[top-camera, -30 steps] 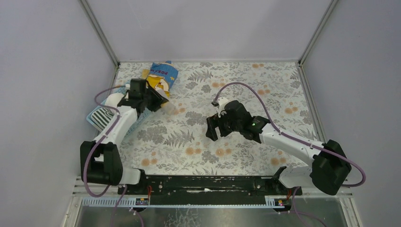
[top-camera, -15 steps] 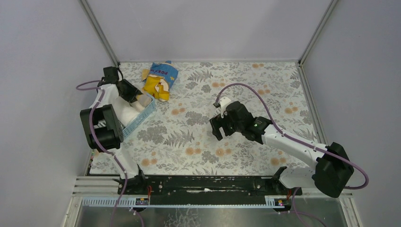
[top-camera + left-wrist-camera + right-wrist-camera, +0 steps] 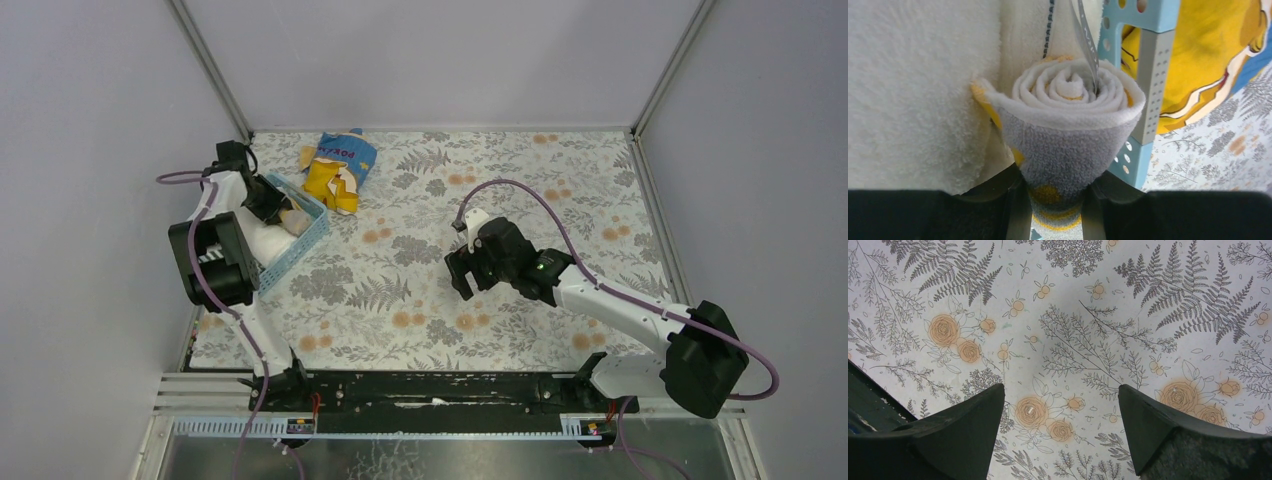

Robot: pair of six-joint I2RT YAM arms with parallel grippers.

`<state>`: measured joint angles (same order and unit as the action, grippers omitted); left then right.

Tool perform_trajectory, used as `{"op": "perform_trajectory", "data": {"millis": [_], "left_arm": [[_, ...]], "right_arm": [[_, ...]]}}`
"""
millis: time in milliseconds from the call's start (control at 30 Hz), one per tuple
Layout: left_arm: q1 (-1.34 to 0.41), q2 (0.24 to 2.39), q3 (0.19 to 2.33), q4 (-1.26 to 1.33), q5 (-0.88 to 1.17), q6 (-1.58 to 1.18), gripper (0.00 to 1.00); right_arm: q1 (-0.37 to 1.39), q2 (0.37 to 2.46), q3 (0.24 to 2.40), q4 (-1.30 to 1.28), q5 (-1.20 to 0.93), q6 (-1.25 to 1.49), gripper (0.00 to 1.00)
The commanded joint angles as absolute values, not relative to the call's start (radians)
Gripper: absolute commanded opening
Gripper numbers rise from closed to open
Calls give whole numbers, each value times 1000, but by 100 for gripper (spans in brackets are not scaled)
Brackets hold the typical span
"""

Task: Roll the towels
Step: Place the towel in the bin.

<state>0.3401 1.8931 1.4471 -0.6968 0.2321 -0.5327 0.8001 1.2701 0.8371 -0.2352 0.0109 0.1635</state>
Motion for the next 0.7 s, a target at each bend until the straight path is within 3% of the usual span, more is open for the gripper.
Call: {"op": "perform_trajectory", "data": {"millis": [0,233,367,533,667], "left_arm": [[347,1951,1468,-797,86,-476,23],[326,2019,1488,-836,-17,-480,29],[320,2051,1497,-844,-22,-481,37],[319,1987,1506,-849,-4,-490,53],[320,1932,1516,-853,1,-495,58]], "right_arm": [[805,1243,845,-217,33,147,90],[805,1253,838,-208,41,149,90],[805,1252,831,-199,48,153,90],[805,1226,843,-216,54,154,90],[805,1203,849,-226,65,150,90]]}}
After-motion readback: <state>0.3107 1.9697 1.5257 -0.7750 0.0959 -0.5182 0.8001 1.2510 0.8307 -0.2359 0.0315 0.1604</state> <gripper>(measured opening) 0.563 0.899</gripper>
